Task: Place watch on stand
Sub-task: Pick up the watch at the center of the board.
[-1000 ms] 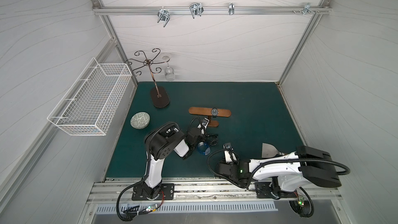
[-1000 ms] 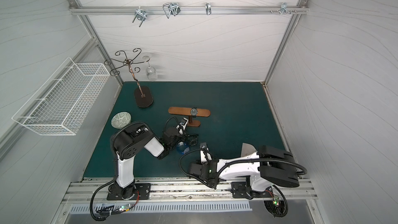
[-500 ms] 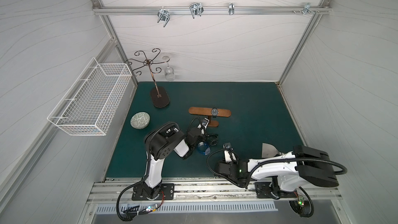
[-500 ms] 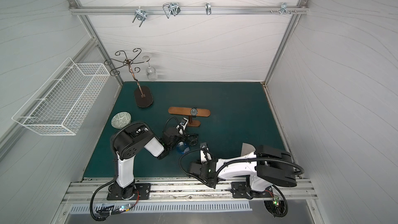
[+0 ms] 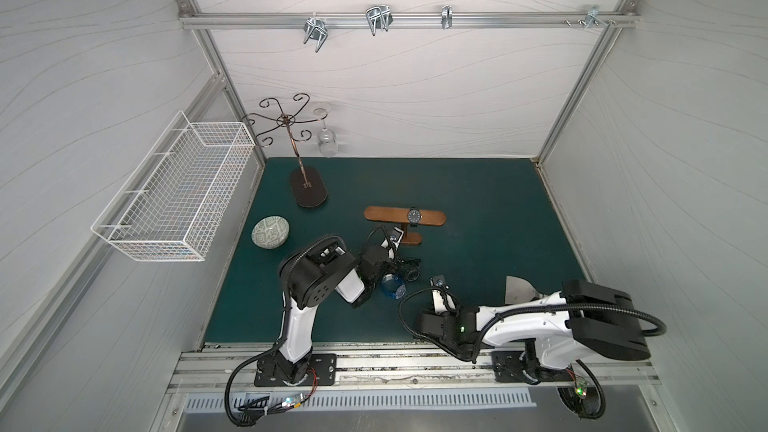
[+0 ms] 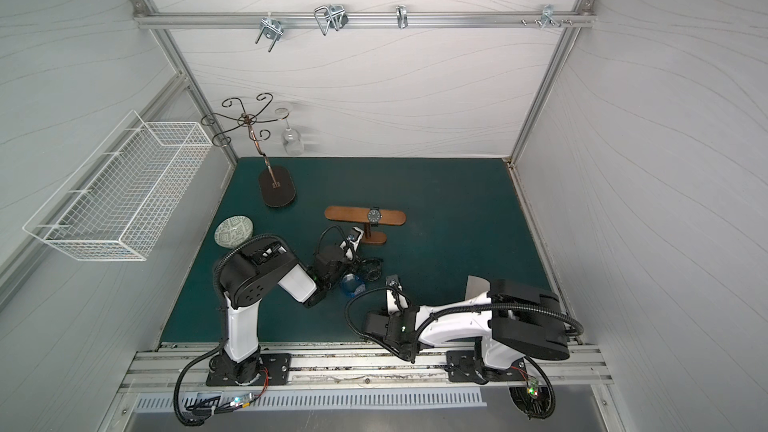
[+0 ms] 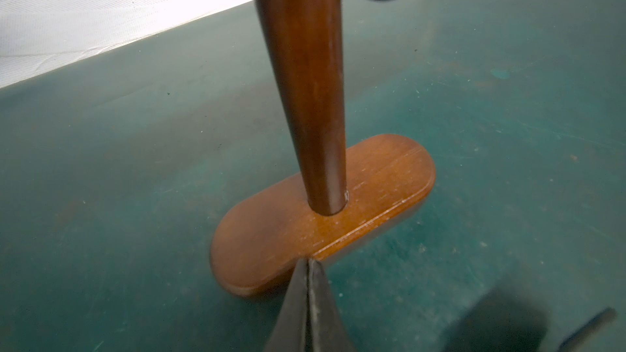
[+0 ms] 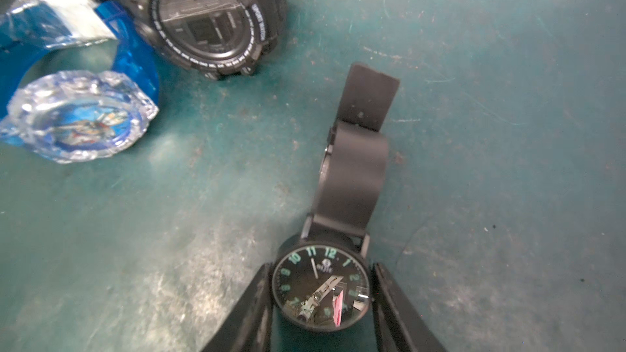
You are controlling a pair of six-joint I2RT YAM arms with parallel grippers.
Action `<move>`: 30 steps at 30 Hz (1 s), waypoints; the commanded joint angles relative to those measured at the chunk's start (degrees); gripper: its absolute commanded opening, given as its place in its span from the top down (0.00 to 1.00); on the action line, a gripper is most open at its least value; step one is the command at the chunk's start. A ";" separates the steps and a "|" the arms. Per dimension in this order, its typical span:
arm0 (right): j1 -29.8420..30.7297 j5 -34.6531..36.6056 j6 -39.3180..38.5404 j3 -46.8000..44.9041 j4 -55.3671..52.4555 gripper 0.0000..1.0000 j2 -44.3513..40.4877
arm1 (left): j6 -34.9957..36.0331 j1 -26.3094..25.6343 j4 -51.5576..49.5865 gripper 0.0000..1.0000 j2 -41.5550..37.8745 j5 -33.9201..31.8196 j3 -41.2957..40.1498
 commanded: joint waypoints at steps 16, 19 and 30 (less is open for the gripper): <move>0.48 3.66 -0.84 2.56 -7.24 0.63 -3.91 | 1.24 -0.16 0.94 0.93 1.32 -1.08 -0.75; 0.50 4.24 -1.77 3.67 -9.45 0.64 -5.01 | 1.32 -0.16 0.80 0.93 1.13 -1.16 -0.76; -3.04 4.54 -8.34 4.42 -14.63 0.62 -14.52 | 1.48 -0.19 0.47 0.93 0.21 -1.00 -1.02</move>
